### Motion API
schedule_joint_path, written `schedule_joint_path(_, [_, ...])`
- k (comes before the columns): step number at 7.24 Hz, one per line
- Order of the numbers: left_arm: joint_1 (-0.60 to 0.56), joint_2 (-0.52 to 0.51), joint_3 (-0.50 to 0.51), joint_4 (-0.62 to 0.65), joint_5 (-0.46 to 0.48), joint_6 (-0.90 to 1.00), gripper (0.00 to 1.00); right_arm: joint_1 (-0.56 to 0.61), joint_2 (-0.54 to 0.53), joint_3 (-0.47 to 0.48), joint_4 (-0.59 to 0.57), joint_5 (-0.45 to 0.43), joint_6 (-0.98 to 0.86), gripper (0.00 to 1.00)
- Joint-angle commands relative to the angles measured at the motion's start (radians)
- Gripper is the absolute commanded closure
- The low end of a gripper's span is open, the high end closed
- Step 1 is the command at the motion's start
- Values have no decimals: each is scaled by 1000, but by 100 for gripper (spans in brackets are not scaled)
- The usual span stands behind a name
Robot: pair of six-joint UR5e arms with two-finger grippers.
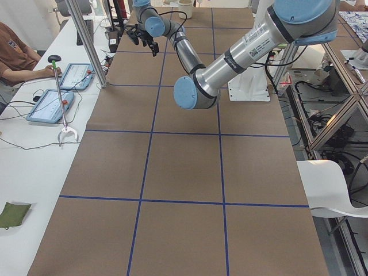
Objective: Left arm hands cup to right arm to dump lemon
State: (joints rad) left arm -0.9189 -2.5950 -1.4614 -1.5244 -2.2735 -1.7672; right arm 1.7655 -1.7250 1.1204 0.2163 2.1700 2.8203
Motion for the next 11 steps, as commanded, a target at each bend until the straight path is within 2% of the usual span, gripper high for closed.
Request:
schedule_joint_path(1, [0,-10,1,4,2,0,0,6,30,1,0,-22,45,95])
schedule_joint_path(3, [0,-10,3,4,2,0,0,5,30,1,29,-62,68,94])
schedule_joint_path(4, [0,-11,3,4,2,-2,0,0,32,12,44,-65,61,88])
schedule_joint_path(5, [-1,-11,6,4,3,-2,0,-45,39,27,63,-96,36,87])
schedule_joint_path(6, [-5,-11,7,3,3,2,0,-122,38,22,98,-110,-69,87])
schedule_joint_path(8, [-8,-11,10,3,2,0,0,-301,48,35,103,-235,-407,89])
schedule_joint_path(9, [-9,-14,10,3,2,0,0,-349,97,38,88,-254,-468,89])
schedule_joint_path(11, [-17,-14,16,3,2,2,0,-453,191,47,25,-356,-605,89])
